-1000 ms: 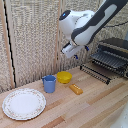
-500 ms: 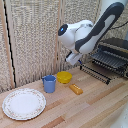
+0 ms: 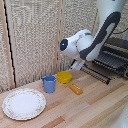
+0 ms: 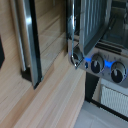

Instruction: Position your gripper near the tray handle while precisely lining it up. Firmly yet gently grip the handle, ensuring a strong hold. Slide the tray into the oven in a steady manner until it's entirely inside. Relinquish the handle as it sits within the oven and extract your gripper with care.

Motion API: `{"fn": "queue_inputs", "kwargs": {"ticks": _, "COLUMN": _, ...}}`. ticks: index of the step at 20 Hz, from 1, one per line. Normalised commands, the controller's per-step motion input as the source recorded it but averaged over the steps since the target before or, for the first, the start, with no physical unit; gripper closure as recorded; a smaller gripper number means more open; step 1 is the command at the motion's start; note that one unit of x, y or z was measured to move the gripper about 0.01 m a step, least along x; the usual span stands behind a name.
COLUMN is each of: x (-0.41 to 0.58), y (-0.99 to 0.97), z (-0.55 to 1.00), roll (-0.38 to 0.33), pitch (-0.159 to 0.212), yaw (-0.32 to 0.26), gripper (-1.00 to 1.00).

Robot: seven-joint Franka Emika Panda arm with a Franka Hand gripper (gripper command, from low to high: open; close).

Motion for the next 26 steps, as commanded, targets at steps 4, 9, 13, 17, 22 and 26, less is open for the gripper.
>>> {"fn": "queue_inputs", "kwargs": {"ticks": 4, "x": 0.15, "y": -0.64, "z": 0.0, "roll": -0.036, "pitch": 0.0, "yaw": 0.102, "gripper": -1.0}}
{"fn": "queue_inputs", "kwargs": {"ticks": 9, "x": 0.181, "y": -0.62, "z": -0.08, "roll": -0.031, "pitch": 0.0, "yaw": 0.098, "gripper": -1.0}}
{"fn": "queue_inputs", "kwargs": {"ticks": 13, "x": 0.162, "y": -0.52, "z": -0.14, "roll": -0.108, "pitch": 0.0, "yaw": 0.045, "gripper": -1.0}}
{"fn": "queue_inputs", "kwargs": {"ticks": 17, "x": 0.075, "y": -0.44, "z": -0.03, "roll": -0.164, "pitch": 0.0, "yaw": -0.025, "gripper": -1.0}}
{"fn": "queue_inputs", "kwargs": {"ticks": 22, "x": 0.106, "y": -0.48, "z": -0.04, "roll": -0.129, "pitch": 0.0, "yaw": -0.072, "gripper": -1.0}}
{"fn": "queue_inputs", "kwargs": {"ticks": 26, "x": 0.136, "y": -0.5, "z": -0.1, "roll": -0.093, "pitch": 0.012, "yaw": -0.013, "gripper": -1.0}}
